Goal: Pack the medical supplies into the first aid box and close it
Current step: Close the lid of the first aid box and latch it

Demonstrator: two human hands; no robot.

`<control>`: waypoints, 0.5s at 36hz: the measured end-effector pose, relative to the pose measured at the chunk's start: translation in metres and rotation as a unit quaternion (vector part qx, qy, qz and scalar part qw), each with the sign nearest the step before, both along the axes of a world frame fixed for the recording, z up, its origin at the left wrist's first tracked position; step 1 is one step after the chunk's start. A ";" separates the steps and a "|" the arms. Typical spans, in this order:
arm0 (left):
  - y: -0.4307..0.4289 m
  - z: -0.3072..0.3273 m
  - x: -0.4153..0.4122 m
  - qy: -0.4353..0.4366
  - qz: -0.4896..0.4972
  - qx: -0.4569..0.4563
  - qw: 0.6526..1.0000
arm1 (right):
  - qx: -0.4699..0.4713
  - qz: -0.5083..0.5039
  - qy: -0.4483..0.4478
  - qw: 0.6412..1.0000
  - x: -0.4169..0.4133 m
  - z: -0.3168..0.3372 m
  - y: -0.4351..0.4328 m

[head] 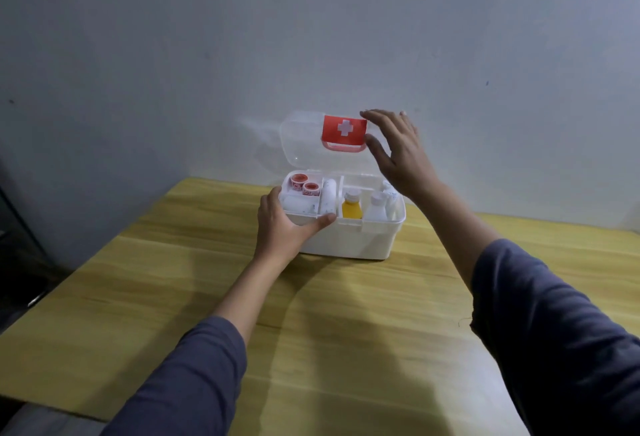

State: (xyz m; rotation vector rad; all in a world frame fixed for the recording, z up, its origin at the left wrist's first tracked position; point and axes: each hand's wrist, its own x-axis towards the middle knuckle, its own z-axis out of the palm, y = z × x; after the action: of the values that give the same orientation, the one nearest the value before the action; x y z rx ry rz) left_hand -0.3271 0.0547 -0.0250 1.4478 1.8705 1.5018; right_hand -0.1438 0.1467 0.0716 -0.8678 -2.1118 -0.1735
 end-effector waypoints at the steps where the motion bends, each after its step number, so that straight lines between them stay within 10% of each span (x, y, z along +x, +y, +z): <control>1: 0.000 0.000 0.000 0.001 0.001 -0.003 1.000 | 0.009 -0.001 -0.016 1.000 0.000 -0.001 0.000; 18: 0.004 -0.007 0.000 0.001 0.007 -0.003 1.000 | 0.134 -0.037 -0.030 0.990 0.001 -0.018 -0.006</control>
State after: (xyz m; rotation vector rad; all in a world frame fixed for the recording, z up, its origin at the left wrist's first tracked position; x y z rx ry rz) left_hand -0.3276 0.0588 -0.0318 1.4366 1.8888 1.4994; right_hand -0.1430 0.1409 0.0538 -0.7880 -2.0514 -0.5167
